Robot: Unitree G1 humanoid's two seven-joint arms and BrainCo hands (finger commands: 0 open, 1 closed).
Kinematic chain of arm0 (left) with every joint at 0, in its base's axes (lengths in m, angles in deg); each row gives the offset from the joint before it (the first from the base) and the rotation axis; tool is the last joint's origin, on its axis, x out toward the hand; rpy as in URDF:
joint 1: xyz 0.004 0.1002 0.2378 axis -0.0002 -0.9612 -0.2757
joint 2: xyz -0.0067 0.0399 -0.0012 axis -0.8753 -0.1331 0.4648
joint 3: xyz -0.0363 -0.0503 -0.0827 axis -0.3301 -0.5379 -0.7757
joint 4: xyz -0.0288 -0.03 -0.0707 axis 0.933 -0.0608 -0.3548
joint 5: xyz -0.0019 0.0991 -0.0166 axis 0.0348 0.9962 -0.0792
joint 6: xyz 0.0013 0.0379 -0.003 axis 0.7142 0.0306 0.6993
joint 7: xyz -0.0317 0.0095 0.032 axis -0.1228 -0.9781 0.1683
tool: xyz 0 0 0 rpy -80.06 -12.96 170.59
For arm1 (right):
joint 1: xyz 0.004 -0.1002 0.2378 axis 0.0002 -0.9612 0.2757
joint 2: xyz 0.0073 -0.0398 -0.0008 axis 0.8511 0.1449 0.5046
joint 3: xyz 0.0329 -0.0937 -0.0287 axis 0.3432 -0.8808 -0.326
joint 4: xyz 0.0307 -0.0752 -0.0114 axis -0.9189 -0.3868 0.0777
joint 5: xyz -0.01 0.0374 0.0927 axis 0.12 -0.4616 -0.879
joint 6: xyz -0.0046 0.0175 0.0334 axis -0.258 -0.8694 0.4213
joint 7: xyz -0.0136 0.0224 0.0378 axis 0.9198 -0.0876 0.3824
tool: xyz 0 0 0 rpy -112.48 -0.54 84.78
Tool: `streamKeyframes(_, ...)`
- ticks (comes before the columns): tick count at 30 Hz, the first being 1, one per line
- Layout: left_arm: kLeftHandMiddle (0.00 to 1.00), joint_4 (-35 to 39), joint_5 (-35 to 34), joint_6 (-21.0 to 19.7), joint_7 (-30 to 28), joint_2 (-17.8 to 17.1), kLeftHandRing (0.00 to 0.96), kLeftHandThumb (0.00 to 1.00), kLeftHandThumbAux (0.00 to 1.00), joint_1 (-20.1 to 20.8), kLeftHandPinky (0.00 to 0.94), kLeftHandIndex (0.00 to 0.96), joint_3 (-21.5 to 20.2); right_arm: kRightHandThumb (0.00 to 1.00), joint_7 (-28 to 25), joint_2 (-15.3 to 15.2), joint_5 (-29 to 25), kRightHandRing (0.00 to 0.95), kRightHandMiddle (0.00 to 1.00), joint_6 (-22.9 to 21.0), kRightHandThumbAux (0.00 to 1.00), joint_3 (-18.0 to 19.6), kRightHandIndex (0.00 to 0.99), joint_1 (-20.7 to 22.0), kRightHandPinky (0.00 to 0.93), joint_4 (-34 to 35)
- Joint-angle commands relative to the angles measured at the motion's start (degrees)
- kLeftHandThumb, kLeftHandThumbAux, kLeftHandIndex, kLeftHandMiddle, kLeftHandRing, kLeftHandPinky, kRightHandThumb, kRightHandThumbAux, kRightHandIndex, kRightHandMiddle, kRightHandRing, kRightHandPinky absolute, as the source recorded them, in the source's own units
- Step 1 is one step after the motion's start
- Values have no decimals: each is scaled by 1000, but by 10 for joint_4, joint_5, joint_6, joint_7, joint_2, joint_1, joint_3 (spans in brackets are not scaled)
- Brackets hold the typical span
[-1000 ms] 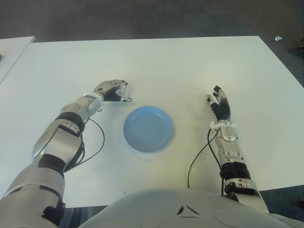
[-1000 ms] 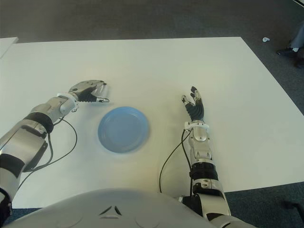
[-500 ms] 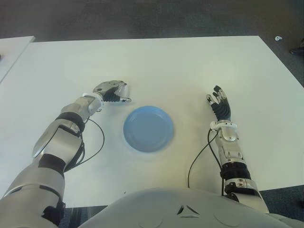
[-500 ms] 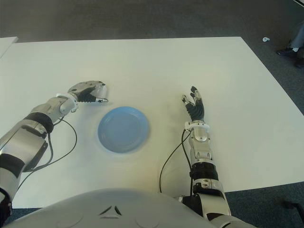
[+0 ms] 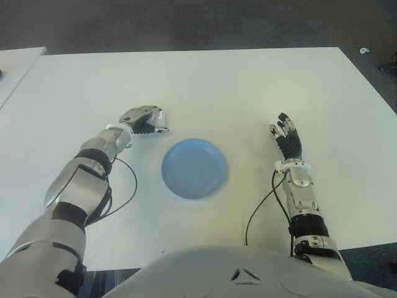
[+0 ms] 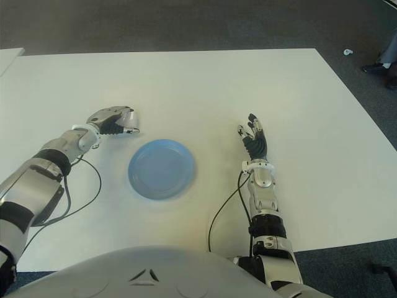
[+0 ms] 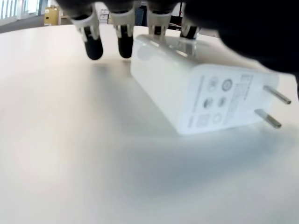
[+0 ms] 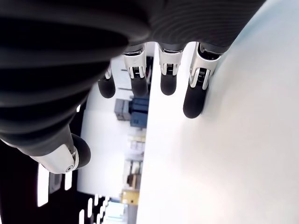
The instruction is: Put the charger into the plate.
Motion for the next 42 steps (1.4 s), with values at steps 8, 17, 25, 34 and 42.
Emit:
streamKeyframes(8, 0, -24, 8, -24, 14, -4, 0, 388, 202, -34, 98, 0, 12, 69, -2, 1, -6, 12, 18, -6, 568, 2, 1, -19, 41, 0)
streamKeyframes(17, 0, -24, 36, -23, 80, -18, 13, 431, 212, -42, 106, 0, 41, 68, -3, 0, -3, 8, 15, -5, 569, -2, 1, -24, 36, 9)
streamKeyframes(25, 0, -27, 57, -19, 134, -28, 35, 473, 215, -47, 106, 0, 65, 64, -1, 0, 3, 4, 11, -4, 567, -6, 0, -29, 32, 16)
streamKeyframes(34, 0, -33, 64, -25, 159, -26, 41, 495, 209, -50, 116, 0, 80, 55, -7, -3, 1, 2, 8, -8, 559, -11, 0, -41, 33, 35)
streamKeyframes(42, 0, -34, 61, -27, 166, -19, 32, 504, 200, -49, 118, 0, 79, 52, -7, -2, 1, 2, 8, -19, 557, -12, 0, -50, 31, 56)
